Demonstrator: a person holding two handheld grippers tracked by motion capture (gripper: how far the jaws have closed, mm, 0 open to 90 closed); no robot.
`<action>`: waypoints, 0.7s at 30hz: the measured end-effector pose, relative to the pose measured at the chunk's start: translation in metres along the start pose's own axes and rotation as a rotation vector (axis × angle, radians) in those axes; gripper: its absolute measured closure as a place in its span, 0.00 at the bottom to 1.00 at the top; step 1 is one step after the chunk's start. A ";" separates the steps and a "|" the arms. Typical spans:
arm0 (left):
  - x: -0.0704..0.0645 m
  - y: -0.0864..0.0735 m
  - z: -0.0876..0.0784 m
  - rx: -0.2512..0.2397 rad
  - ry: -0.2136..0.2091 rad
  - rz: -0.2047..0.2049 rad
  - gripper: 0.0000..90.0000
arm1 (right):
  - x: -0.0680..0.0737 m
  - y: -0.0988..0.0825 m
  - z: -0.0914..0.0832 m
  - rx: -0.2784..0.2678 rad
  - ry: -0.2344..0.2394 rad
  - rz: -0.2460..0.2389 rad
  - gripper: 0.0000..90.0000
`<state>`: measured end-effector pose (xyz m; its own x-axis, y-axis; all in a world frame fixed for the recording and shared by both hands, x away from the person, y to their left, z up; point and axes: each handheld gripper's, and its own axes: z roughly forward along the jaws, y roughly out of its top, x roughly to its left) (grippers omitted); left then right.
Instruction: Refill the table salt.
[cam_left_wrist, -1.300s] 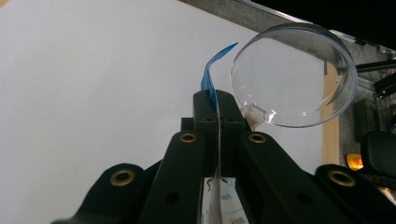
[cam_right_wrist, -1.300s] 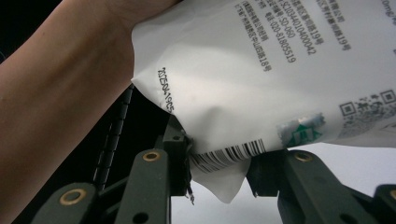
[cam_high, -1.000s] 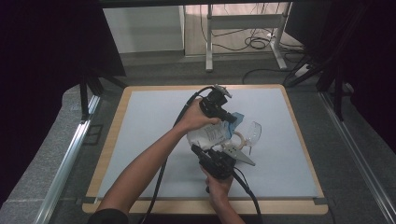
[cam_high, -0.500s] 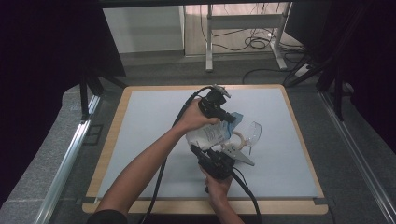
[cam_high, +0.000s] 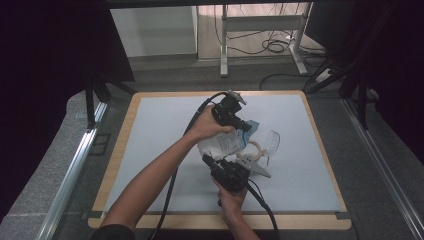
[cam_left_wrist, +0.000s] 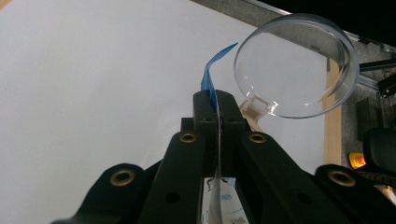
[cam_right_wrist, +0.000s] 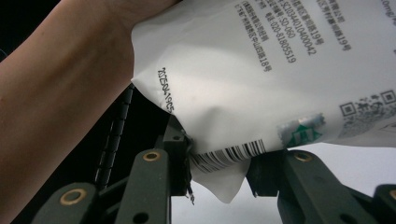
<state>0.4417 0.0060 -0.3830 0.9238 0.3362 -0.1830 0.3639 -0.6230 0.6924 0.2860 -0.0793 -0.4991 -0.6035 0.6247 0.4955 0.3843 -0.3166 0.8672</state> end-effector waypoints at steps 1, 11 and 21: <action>0.000 0.000 0.000 -0.001 -0.001 0.001 1.00 | 0.000 0.000 0.000 0.001 0.000 -0.001 0.73; 0.001 0.001 0.008 0.004 -0.007 0.000 1.00 | -0.007 -0.001 -0.003 0.007 0.005 0.013 0.73; 0.001 0.002 0.009 0.005 -0.008 -0.001 1.00 | -0.009 0.000 -0.003 0.004 0.004 0.013 0.73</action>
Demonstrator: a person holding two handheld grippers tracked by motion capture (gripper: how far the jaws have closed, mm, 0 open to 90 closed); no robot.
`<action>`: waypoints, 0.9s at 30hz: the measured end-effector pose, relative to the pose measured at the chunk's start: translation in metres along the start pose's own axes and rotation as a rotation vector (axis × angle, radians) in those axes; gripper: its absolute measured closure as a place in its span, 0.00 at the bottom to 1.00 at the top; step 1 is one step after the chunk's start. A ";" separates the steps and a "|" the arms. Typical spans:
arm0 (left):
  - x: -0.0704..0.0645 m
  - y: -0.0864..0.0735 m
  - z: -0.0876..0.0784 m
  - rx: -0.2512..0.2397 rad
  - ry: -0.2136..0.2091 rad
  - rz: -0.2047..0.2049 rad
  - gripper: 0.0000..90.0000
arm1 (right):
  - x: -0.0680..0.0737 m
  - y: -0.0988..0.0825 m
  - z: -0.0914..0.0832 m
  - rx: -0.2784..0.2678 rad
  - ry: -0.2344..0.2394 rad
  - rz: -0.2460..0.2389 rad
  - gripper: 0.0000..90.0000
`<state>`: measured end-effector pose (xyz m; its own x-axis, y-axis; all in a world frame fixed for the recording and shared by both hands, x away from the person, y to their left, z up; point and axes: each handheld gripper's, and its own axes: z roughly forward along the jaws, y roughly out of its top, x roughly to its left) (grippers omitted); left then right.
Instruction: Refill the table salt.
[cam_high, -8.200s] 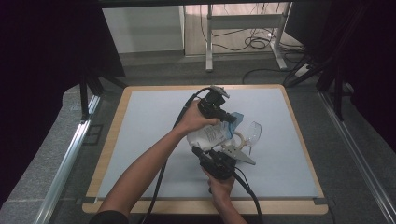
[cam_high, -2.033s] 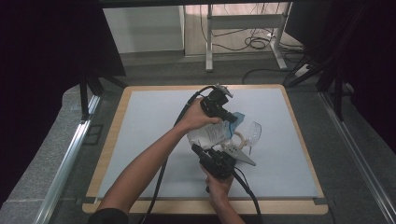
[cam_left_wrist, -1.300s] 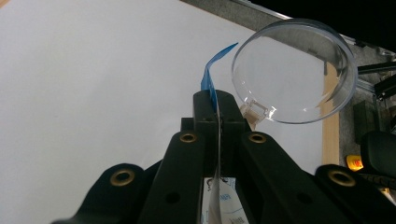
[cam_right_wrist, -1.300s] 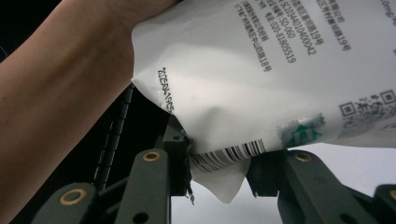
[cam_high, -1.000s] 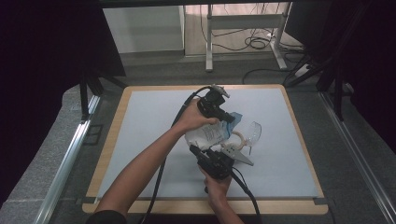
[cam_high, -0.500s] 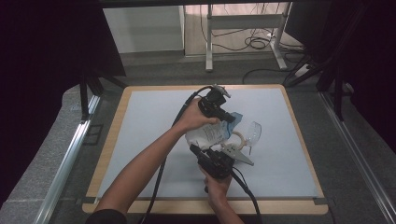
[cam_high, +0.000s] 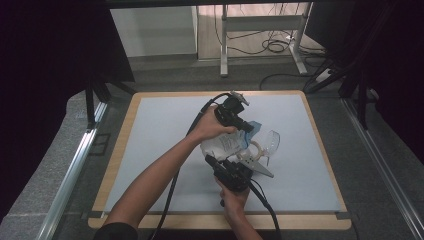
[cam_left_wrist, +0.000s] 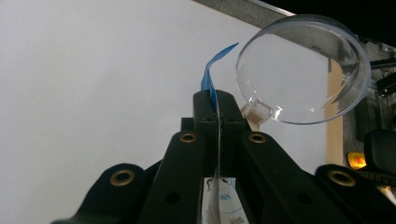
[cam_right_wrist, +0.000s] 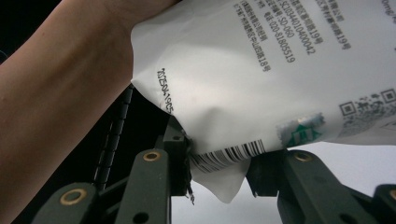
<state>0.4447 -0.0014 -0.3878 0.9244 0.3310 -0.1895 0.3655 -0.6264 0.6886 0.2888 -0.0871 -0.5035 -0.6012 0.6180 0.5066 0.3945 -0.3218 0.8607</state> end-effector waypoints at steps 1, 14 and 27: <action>0.000 0.000 0.000 0.000 0.001 0.001 0.99 | 0.000 0.000 0.000 0.000 0.000 0.000 0.73; 0.000 0.000 -0.002 0.001 0.003 -0.003 0.99 | 0.001 0.001 0.001 0.001 0.002 0.003 0.73; 0.000 0.000 -0.002 0.004 0.006 0.003 1.00 | 0.002 0.001 0.001 0.000 0.003 0.004 0.73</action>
